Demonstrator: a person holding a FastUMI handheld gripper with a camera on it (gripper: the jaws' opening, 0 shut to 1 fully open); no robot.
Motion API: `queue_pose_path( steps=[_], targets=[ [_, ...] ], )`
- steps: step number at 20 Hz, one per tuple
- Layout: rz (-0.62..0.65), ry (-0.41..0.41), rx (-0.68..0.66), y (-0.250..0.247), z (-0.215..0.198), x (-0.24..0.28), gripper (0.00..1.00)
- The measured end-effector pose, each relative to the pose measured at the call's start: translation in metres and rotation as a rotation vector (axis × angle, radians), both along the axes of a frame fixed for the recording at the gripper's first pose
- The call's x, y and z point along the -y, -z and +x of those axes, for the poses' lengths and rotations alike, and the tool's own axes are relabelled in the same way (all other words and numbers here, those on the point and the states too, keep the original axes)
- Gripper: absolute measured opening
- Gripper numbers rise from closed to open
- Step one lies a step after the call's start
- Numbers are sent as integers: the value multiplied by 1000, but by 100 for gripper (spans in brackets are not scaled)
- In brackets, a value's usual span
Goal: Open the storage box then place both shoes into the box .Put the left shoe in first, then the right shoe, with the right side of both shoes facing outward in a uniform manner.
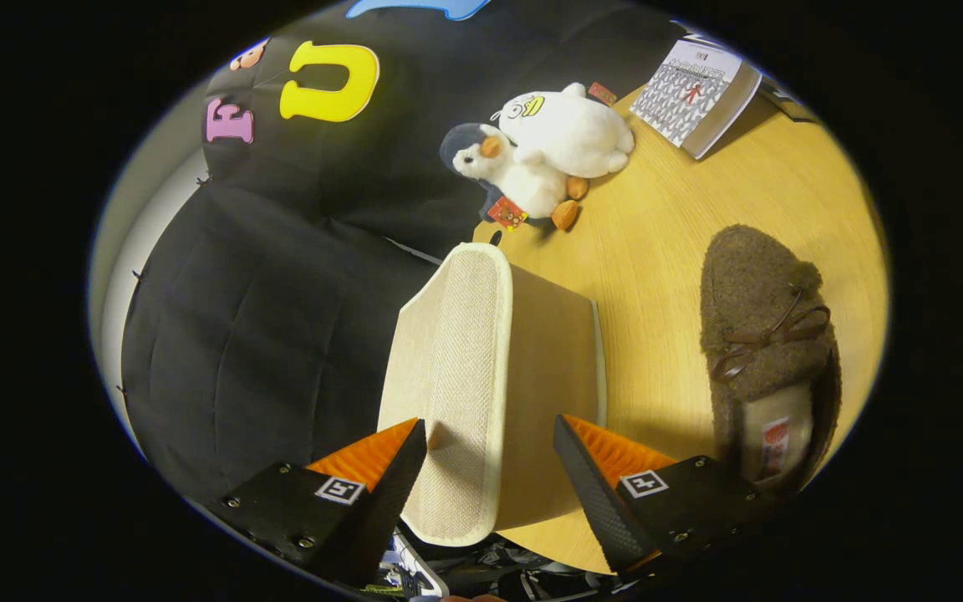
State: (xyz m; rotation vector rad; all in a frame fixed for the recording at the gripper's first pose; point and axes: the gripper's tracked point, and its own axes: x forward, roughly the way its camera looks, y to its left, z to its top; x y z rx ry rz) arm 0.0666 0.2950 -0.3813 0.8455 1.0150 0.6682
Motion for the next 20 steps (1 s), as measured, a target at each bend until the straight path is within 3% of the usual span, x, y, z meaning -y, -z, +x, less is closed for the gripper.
queue_pose_path(
  steps=[1,2,3,5,6,7,9,12,13,14,20],
  targets=[
    [-3,2,3,-1,0,1,95],
    [-8,0,-4,-3,1,0,83],
    [5,-3,-9,-7,0,-3,83],
    [22,14,-18,-14,6,-1,64],
    [33,7,-22,-13,4,-4,46],
    [30,7,-24,-11,6,-6,46],
    [46,33,-63,-15,8,0,23],
    [70,40,-64,-24,14,13,17],
    [79,38,-72,-12,19,-20,11],
    [81,25,-76,-16,19,-16,5],
    [93,-20,-5,-70,14,-5,4]
  ],
)
